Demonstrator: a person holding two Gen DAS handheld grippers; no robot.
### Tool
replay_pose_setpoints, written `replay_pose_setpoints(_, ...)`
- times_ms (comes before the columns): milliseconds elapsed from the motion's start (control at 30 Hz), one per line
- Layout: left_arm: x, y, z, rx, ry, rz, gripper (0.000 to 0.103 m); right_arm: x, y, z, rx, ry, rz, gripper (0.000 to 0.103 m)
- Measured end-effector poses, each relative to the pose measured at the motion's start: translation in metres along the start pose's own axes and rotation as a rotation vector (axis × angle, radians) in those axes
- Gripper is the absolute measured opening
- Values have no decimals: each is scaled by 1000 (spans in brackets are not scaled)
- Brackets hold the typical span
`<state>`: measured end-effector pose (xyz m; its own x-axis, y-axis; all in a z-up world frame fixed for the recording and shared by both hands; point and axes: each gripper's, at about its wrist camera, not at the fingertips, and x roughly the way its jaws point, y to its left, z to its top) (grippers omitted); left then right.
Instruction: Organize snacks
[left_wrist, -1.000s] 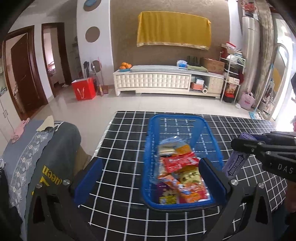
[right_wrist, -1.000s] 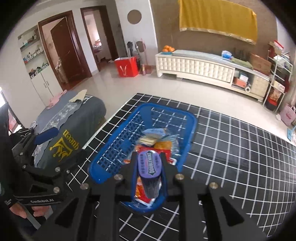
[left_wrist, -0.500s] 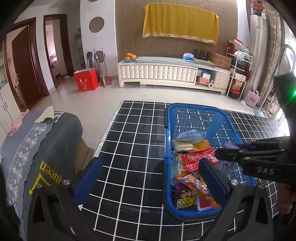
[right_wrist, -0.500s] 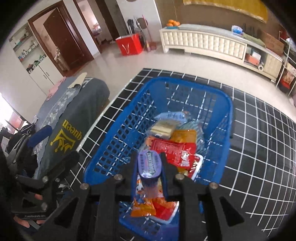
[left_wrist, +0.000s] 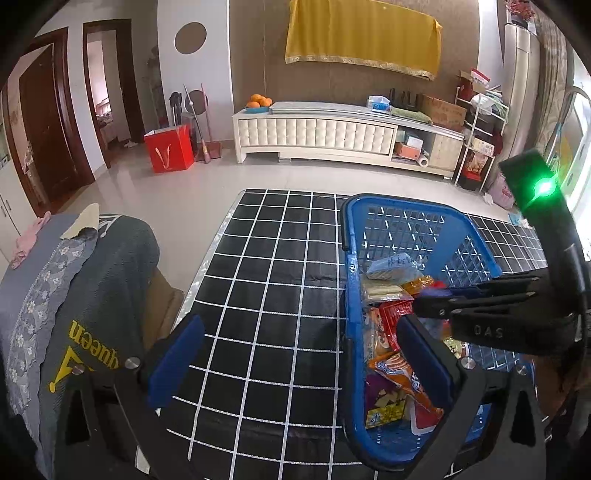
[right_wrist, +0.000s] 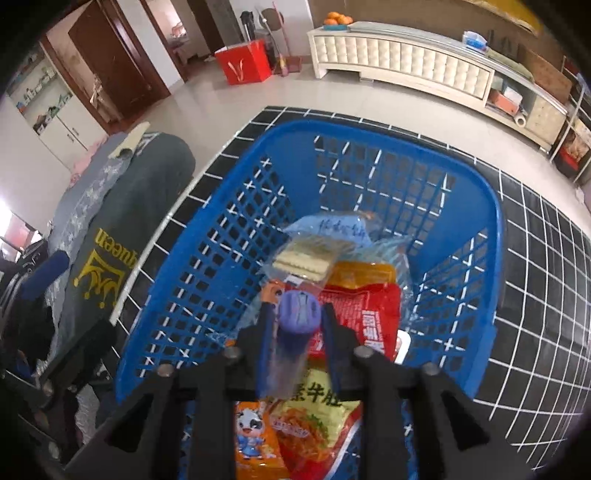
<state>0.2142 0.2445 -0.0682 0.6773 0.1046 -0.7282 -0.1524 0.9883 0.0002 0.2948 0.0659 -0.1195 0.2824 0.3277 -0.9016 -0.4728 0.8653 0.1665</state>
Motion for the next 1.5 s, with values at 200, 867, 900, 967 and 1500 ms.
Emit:
replay_pose_setpoints(200, -4, -4, -2, -1, -3, -5, 103, -29, 1, -10, -21, -126, -24, 67)
replay_pose_setpoints(867, -111, -72, -29, 26, -162, -91, 103, -176, -20, -118, 49, -412, -199, 73)
replay_pose_setpoints(900, -118, -79, -31, 35, -175, -98, 103, -184, -19, -125, 44, -429, -225, 74)
replay_pose_setpoints(967, -131, -91, -34, 53, -199, -104, 103, -200, -20, -138, 40, -462, -275, 75)
replay_pose_setpoints(1500, -224, -155, -65, 104, -378, -162, 103, -300, -9, -228, 36, -784, -382, 103)
